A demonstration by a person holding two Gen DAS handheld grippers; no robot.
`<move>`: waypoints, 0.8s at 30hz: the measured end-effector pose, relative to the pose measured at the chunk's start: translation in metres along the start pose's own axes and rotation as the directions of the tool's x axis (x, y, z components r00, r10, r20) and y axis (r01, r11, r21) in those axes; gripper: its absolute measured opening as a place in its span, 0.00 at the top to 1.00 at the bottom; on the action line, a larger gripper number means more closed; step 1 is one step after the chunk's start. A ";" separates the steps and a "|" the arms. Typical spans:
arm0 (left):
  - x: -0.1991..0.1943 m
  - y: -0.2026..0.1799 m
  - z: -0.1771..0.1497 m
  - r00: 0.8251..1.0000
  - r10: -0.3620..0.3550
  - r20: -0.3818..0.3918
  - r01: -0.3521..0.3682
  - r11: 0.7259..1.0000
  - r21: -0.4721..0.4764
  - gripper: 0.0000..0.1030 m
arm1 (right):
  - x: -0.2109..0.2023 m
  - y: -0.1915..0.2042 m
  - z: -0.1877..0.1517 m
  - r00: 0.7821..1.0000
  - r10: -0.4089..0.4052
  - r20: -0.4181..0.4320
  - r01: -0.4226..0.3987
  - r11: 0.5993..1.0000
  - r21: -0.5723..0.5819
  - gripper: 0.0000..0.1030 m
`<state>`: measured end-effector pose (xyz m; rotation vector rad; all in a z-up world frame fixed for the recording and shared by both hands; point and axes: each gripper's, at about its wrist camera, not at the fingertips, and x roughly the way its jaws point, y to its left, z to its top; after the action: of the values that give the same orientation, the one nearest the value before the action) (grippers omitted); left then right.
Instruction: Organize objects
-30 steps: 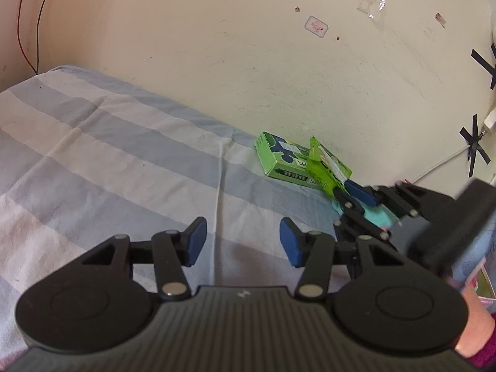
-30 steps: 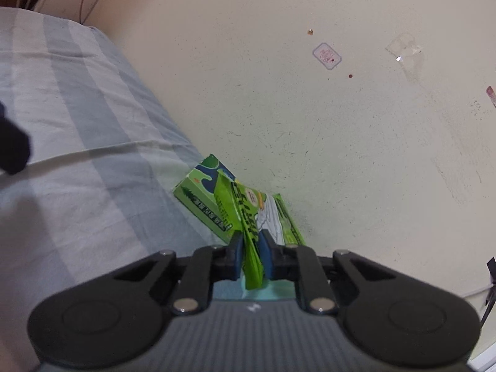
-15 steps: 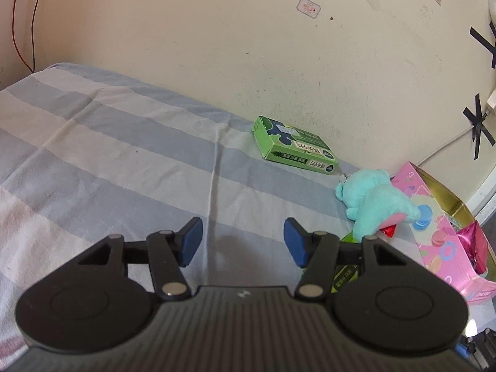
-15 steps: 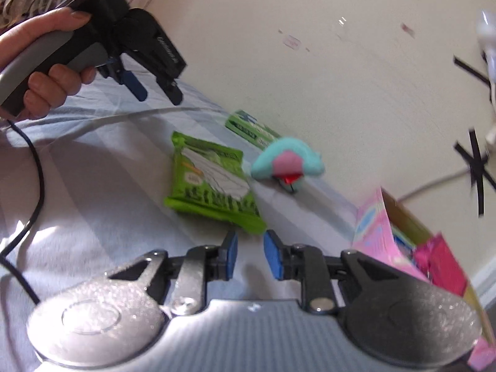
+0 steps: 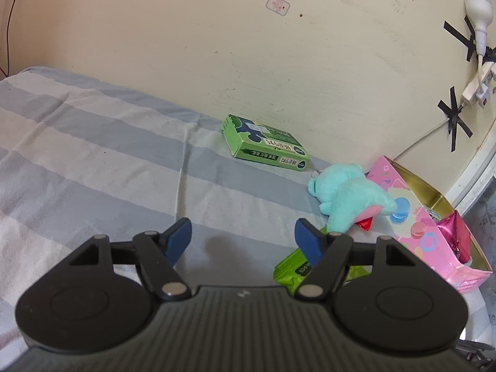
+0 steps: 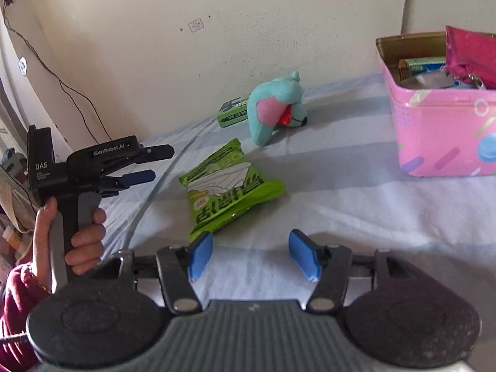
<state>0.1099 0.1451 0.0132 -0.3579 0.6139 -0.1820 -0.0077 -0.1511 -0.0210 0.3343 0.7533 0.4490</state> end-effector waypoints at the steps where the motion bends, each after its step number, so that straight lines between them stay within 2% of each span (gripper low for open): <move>1: 0.001 0.000 0.000 1.000 -0.010 -0.004 0.010 1.000 -0.005 0.27 | 0.003 -0.001 0.002 1.000 0.018 -0.004 -0.018 1.000 0.021 0.41; 5: 0.002 0.002 -0.001 1.000 -0.020 -0.009 0.019 1.000 -0.020 0.27 | 0.015 -0.008 0.015 0.996 0.090 -0.022 -0.087 0.988 0.126 0.40; 13: 0.007 0.006 0.001 0.999 -0.020 -0.025 0.019 0.999 -0.032 0.27 | 0.053 -0.003 0.036 0.991 0.129 -0.022 -0.121 0.968 0.220 0.40; 15: 0.008 0.006 0.001 0.999 -0.018 -0.029 0.017 0.999 -0.029 0.27 | 0.061 -0.002 0.040 0.993 0.118 -0.012 -0.112 0.967 0.229 0.45; 16: 0.009 0.007 0.001 0.999 -0.019 -0.031 0.018 0.999 -0.029 0.27 | 0.065 0.000 0.041 0.996 0.094 -0.008 -0.090 0.971 0.224 0.58; 17: 0.009 0.007 0.001 0.999 -0.020 -0.033 0.019 0.999 -0.029 0.27 | 0.067 0.000 0.041 0.997 0.071 -0.010 -0.067 0.973 0.219 0.68; 24: 0.012 0.009 0.000 0.998 -0.051 -0.048 0.049 0.998 -0.039 0.27 | 0.054 -0.001 0.033 0.999 0.035 0.024 -0.039 0.981 0.191 0.73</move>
<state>0.1202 0.1499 0.0039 -0.4069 0.6580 -0.2281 0.0510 -0.1295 -0.0299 0.5332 0.7728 0.4085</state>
